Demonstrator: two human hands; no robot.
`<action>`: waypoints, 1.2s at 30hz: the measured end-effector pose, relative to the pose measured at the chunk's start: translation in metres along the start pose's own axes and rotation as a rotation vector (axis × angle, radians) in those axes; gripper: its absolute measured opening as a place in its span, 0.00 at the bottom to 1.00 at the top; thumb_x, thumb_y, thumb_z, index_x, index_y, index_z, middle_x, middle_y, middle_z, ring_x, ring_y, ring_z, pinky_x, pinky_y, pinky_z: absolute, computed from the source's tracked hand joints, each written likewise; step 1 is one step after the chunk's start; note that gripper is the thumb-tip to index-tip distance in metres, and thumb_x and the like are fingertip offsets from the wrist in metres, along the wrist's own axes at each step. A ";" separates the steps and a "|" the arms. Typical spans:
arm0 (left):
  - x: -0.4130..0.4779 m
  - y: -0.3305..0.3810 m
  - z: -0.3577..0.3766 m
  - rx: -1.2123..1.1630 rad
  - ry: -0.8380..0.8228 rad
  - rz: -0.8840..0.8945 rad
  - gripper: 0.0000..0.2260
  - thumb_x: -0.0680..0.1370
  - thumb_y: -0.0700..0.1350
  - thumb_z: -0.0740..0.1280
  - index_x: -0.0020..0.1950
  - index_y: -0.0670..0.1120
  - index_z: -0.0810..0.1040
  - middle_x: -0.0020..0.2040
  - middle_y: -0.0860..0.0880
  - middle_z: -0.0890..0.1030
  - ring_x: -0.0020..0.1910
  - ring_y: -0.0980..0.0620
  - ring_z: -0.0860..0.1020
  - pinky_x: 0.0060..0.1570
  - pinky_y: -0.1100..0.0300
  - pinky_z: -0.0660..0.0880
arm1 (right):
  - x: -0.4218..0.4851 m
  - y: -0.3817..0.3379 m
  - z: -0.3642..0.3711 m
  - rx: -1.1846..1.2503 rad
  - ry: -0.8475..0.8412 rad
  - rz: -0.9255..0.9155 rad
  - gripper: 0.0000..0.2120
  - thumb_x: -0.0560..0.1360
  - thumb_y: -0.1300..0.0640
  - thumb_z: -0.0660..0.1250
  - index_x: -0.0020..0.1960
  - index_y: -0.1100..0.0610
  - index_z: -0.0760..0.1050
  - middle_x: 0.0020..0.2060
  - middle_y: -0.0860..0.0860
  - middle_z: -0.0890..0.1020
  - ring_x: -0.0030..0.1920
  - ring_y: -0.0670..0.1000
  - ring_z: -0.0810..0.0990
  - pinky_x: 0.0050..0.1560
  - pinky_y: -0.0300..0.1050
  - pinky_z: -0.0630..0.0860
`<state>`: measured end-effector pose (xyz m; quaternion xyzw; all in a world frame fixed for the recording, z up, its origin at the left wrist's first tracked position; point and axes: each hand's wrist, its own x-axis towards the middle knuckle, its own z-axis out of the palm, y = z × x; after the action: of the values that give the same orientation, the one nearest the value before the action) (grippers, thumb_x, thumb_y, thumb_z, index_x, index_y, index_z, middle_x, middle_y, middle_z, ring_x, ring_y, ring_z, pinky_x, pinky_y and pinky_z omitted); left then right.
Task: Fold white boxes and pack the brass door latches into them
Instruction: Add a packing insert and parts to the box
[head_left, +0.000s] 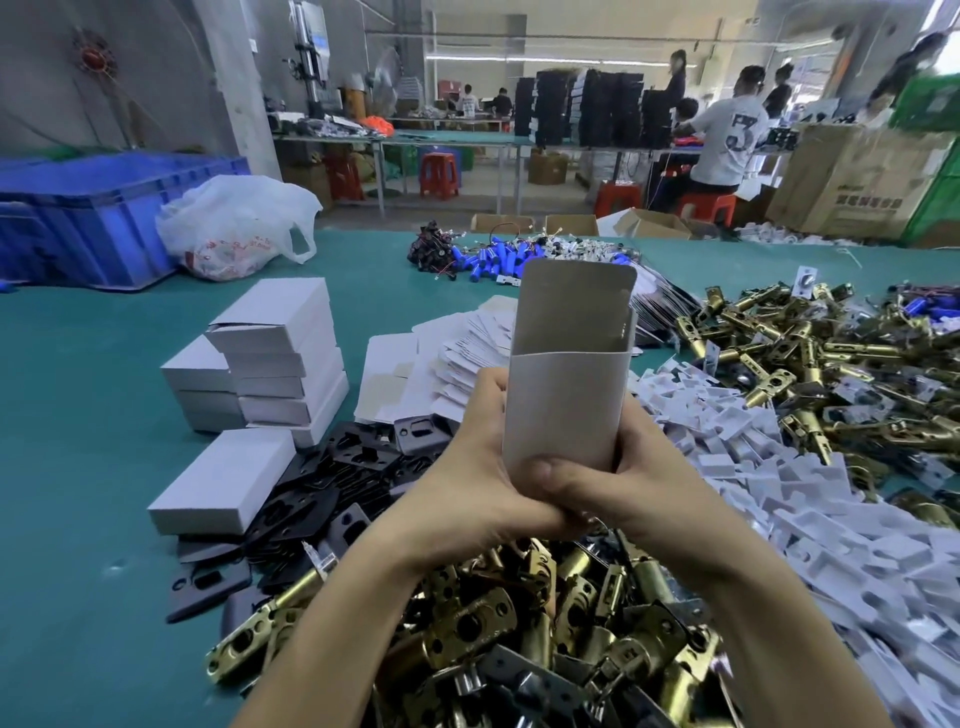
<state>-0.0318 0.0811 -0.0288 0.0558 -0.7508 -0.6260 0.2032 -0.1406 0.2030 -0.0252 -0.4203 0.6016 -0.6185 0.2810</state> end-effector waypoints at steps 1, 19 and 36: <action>0.001 -0.001 0.000 0.011 -0.007 -0.008 0.39 0.66 0.26 0.75 0.68 0.46 0.60 0.57 0.34 0.78 0.49 0.44 0.82 0.44 0.43 0.82 | 0.000 0.001 0.000 0.017 -0.006 -0.001 0.28 0.64 0.61 0.76 0.62 0.52 0.72 0.48 0.47 0.86 0.48 0.46 0.85 0.42 0.36 0.79; -0.009 -0.050 -0.099 1.157 0.305 -0.636 0.21 0.76 0.43 0.64 0.67 0.60 0.74 0.66 0.52 0.77 0.64 0.46 0.74 0.56 0.51 0.75 | 0.002 0.015 -0.018 0.003 0.155 0.030 0.23 0.69 0.64 0.77 0.58 0.47 0.74 0.47 0.45 0.86 0.46 0.47 0.86 0.43 0.46 0.84; -0.014 -0.058 -0.101 1.271 0.197 -0.552 0.17 0.78 0.62 0.67 0.66 0.61 0.74 0.63 0.53 0.78 0.65 0.47 0.73 0.60 0.49 0.74 | 0.002 0.014 -0.017 0.047 0.100 0.047 0.23 0.69 0.63 0.77 0.59 0.48 0.73 0.46 0.46 0.86 0.47 0.52 0.86 0.39 0.42 0.82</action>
<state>0.0095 -0.0191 -0.0741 0.4088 -0.9080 -0.0863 0.0318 -0.1580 0.2083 -0.0377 -0.3680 0.6100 -0.6459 0.2744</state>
